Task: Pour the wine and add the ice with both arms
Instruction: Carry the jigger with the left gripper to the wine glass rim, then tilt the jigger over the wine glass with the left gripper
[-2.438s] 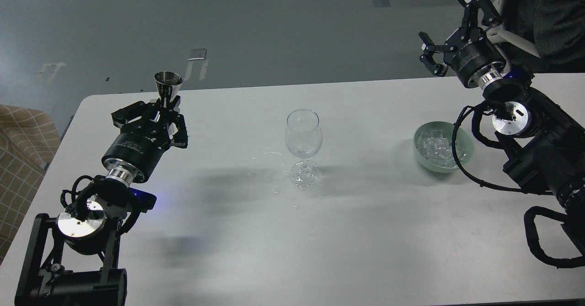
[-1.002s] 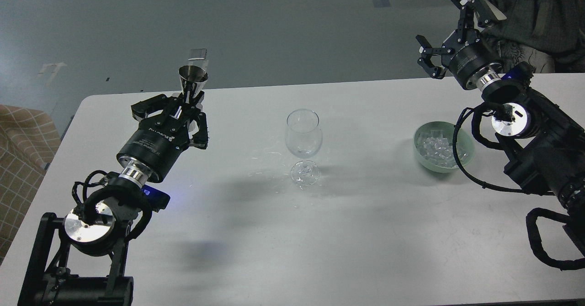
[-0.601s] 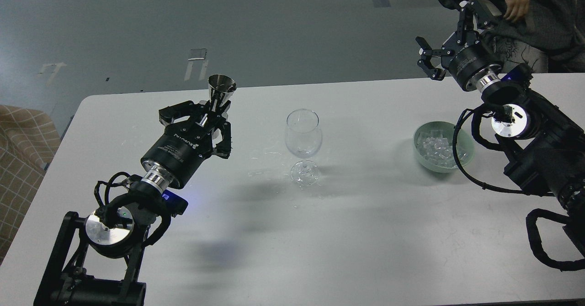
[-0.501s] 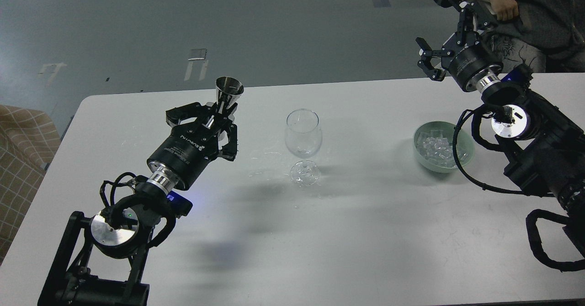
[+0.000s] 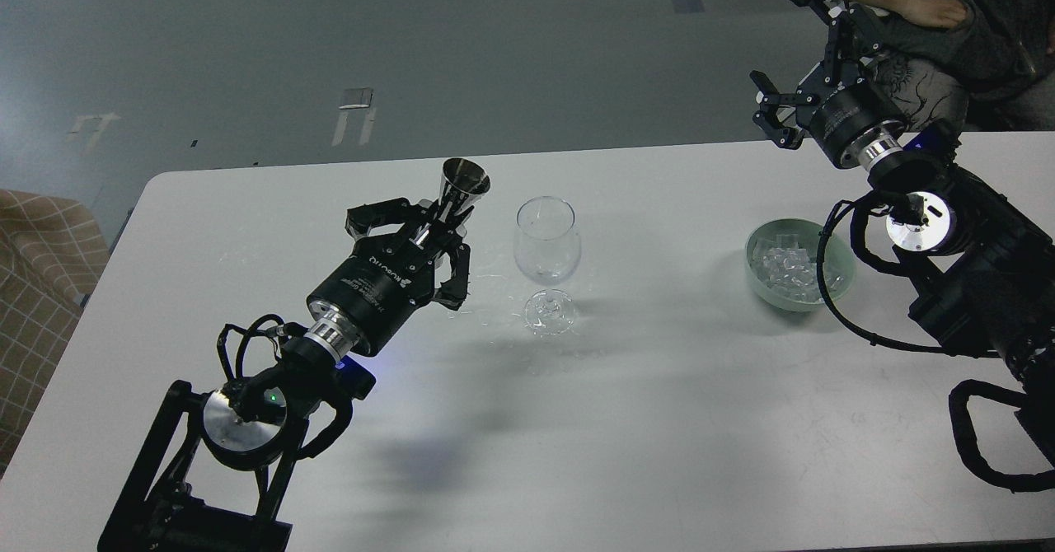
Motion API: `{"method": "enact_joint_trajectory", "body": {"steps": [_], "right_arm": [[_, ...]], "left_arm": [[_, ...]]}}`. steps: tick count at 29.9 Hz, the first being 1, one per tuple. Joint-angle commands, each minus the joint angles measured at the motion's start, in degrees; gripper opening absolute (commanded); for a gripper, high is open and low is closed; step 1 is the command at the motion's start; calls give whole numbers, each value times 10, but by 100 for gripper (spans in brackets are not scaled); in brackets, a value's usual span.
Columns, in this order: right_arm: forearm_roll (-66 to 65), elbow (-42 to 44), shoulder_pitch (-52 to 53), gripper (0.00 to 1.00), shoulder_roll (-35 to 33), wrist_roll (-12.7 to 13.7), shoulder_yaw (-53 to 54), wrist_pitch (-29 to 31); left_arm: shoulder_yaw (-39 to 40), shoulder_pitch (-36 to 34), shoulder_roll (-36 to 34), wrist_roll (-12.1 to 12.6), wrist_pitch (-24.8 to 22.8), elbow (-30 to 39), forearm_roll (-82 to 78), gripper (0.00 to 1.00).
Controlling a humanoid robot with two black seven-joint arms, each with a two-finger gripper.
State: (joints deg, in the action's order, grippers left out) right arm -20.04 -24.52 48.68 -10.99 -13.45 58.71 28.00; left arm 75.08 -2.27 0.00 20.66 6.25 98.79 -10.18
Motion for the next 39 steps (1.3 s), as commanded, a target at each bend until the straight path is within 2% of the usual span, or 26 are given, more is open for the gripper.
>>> {"method": "enact_joint_trajectory", "body": {"steps": [1,32,39], "right_arm": [[0,0,-2,100,0,0,0,0],[0,-2,-8,100,2,0,0,0],[0,-2,-10,100,2,0,0,0]], "left_arm": [[-8,-2,0,1,0,0,-13,0],[-50,-48,0,-3,25,-11,-156,0],[-51,-51,0,-16,27,-18,-168,0]]}}
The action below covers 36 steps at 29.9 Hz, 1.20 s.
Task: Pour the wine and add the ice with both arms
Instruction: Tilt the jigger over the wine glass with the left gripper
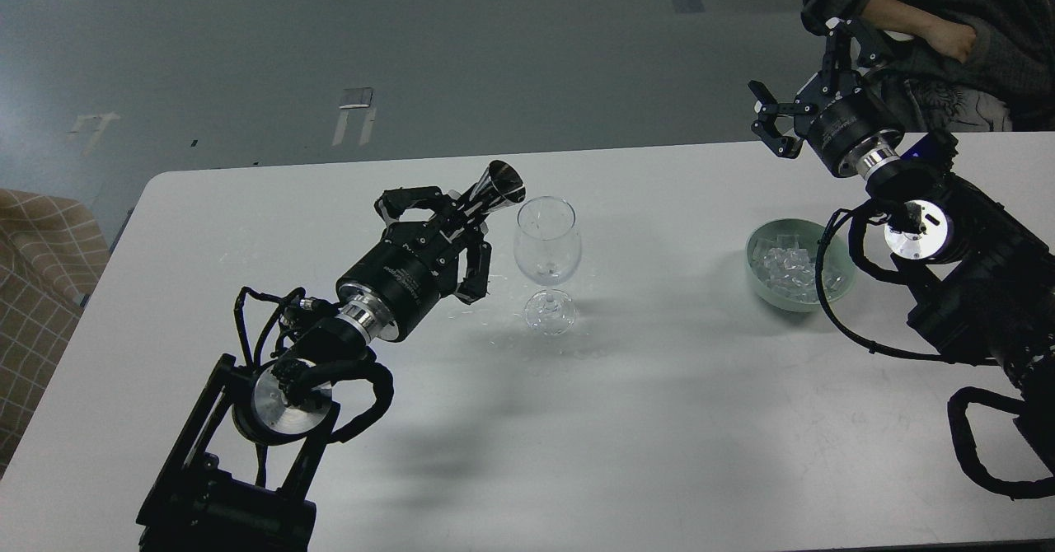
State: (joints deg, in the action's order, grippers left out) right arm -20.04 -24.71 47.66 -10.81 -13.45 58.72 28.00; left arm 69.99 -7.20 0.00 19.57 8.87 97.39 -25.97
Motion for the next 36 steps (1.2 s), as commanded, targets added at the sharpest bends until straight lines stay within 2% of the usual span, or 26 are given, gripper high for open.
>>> {"method": "enact_joint_trajectory", "body": {"steps": [1,36], "right_arm": [[0,0,0,100,1,0,0,0],[0,0,-1,100,-2,0,0,0]], "left_arm": [[0,-3,0,-5,0,-5,-13,0],[-29,-15,0,-12,1,-13,-99,0]]}}
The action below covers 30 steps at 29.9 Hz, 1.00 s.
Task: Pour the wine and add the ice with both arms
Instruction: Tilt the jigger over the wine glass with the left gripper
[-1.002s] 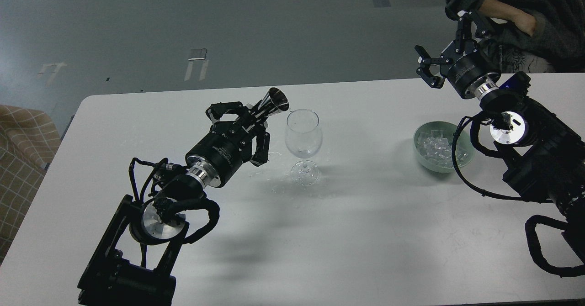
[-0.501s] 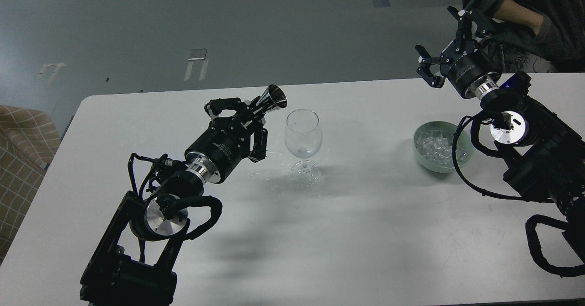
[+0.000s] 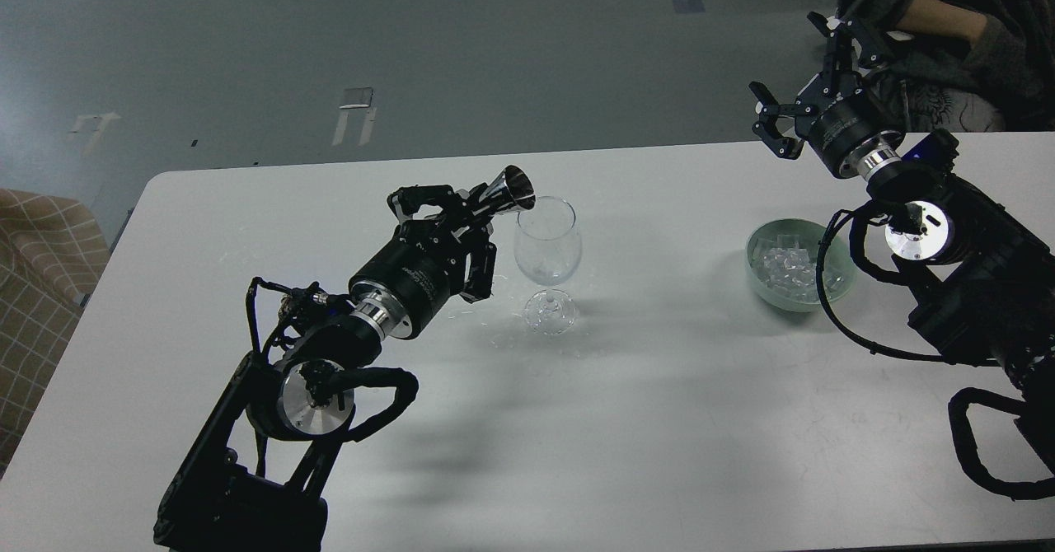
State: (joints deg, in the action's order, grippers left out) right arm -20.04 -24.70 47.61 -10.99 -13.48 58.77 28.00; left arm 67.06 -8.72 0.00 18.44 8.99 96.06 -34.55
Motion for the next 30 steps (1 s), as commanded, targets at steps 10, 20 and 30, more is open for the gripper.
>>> {"method": "enact_joint_trajectory", "body": {"steps": [10,20,30], "right_arm": [[0,0,-2,100,0,-1,0,0],[0,0,-3,100,0,-1,0,0],[0,0,-3,100,0,-1,0,0]], "left_arm": [[-4,0,0,-2,-5,-1,-61,0],[-8,-1,0,-5,-6,-2,-90,0],[-9,-2,0,-6,-15,-3,-121,0]]}}
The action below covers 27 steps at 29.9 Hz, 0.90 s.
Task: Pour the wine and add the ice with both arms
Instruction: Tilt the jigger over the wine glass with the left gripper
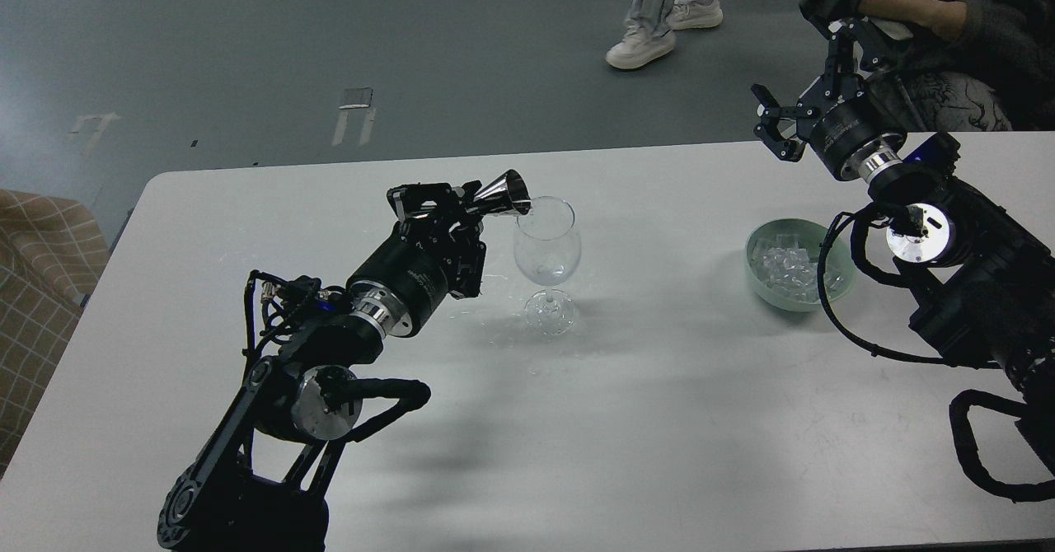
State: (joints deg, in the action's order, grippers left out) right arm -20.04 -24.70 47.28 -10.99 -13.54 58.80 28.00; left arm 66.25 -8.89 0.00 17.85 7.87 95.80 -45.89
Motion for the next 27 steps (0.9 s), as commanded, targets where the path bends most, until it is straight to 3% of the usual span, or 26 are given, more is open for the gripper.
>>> {"method": "enact_joint_trajectory", "body": {"steps": [1,27], "right_arm": [[0,0,0,100,0,0,0,0],[0,0,0,100,0,0,0,0]], "left_arm": [[-1,-1,0,0,-4,0,-10,0],[-6,-3,0,0,-24,-2,-110,0]]}}
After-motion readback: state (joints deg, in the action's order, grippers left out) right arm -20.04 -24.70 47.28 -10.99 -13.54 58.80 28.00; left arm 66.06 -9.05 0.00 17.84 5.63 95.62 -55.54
